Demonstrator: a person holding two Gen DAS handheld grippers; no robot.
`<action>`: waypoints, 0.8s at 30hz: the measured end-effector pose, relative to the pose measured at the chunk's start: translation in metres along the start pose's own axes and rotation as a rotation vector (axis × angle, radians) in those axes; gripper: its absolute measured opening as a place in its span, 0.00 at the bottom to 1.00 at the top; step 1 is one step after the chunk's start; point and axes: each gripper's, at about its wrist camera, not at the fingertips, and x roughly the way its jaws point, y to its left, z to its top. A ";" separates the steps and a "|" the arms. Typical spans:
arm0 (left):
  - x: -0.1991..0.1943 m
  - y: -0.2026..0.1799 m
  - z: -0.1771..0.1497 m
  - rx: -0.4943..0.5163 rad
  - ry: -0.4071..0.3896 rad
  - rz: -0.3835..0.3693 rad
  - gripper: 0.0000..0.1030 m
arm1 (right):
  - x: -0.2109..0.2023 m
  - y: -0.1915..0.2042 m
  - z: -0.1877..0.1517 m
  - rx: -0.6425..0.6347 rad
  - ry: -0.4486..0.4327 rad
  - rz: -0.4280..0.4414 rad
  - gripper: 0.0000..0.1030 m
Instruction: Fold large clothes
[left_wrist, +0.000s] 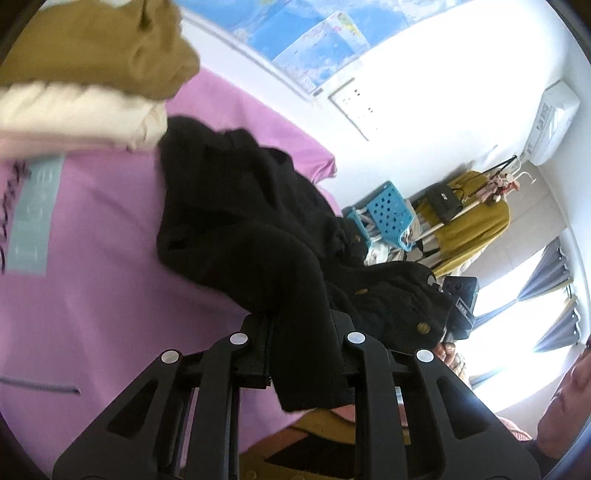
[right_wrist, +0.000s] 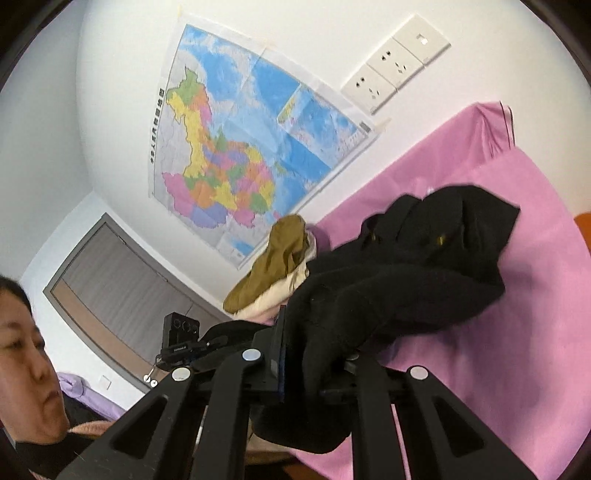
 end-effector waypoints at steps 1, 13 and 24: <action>-0.001 -0.002 0.006 0.005 -0.004 0.002 0.18 | 0.003 0.001 0.006 -0.002 -0.006 0.004 0.11; -0.006 -0.025 0.076 0.083 -0.054 0.035 0.15 | 0.025 0.000 0.071 -0.002 -0.062 0.009 0.10; 0.017 -0.016 0.131 0.062 -0.062 0.070 0.08 | 0.061 -0.024 0.117 0.050 -0.056 -0.047 0.10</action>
